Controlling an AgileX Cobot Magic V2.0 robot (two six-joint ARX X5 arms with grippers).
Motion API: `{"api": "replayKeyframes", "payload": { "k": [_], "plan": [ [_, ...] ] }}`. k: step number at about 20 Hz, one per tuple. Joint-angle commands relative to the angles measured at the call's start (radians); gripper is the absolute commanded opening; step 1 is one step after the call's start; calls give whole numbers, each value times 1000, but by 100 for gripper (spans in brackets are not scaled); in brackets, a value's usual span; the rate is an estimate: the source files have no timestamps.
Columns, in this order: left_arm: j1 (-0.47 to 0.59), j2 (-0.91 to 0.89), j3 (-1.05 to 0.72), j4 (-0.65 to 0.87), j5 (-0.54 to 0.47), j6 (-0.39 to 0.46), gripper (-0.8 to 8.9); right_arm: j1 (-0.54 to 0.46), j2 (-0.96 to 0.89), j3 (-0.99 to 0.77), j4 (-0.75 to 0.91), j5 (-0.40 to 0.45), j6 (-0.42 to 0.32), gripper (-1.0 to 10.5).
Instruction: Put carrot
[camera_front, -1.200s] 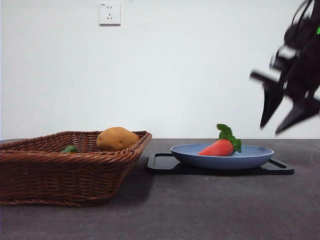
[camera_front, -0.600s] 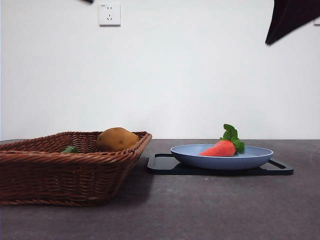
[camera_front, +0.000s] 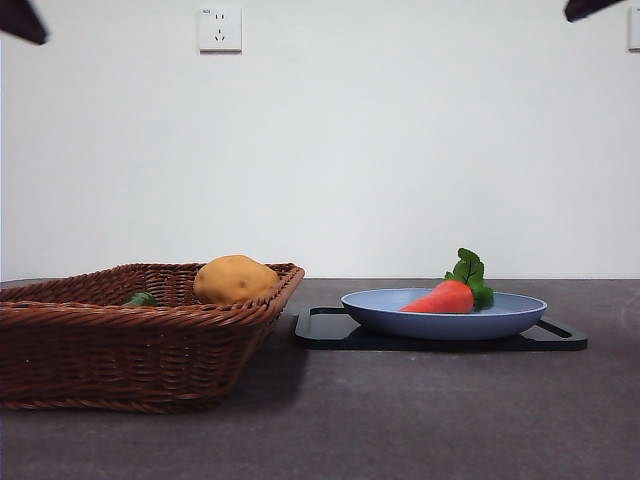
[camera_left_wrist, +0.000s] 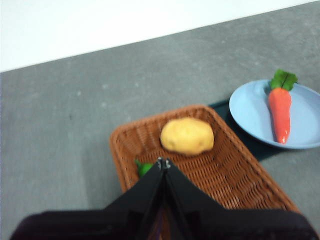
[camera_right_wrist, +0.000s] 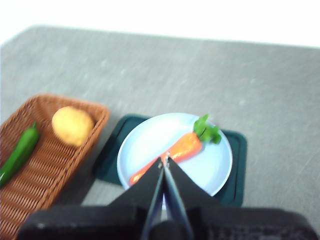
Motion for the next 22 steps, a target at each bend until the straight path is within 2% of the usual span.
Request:
{"api": "replayKeyframes", "payload": {
  "k": [1, 3, 5, 7, 19, 22],
  "plan": [
    [-2, -99, -73, -4, -10, -68, 6, 30, -85, -126, 103, 31, 25, 4],
    [-2, -182, -135, -11, -10, -85, 6, 40, -158, -222, 154, 37, 37, 4],
    [-3, -210, -143, -43, -2, -140, 6, 38, -172, -242, 108, 37, 99, 4],
    [-2, -209, -143, -48, -5, -139, 8, 35, -170, -242, 59, 37, 143, 4],
    [-2, -208, -143, -50, -7, -139, 8, 36, -170, -242, 56, 37, 139, 4],
    [34, -309, -143, -65, -4, -118, 8, 36, -170, -242, 57, 37, 139, 4]
  ]
}}
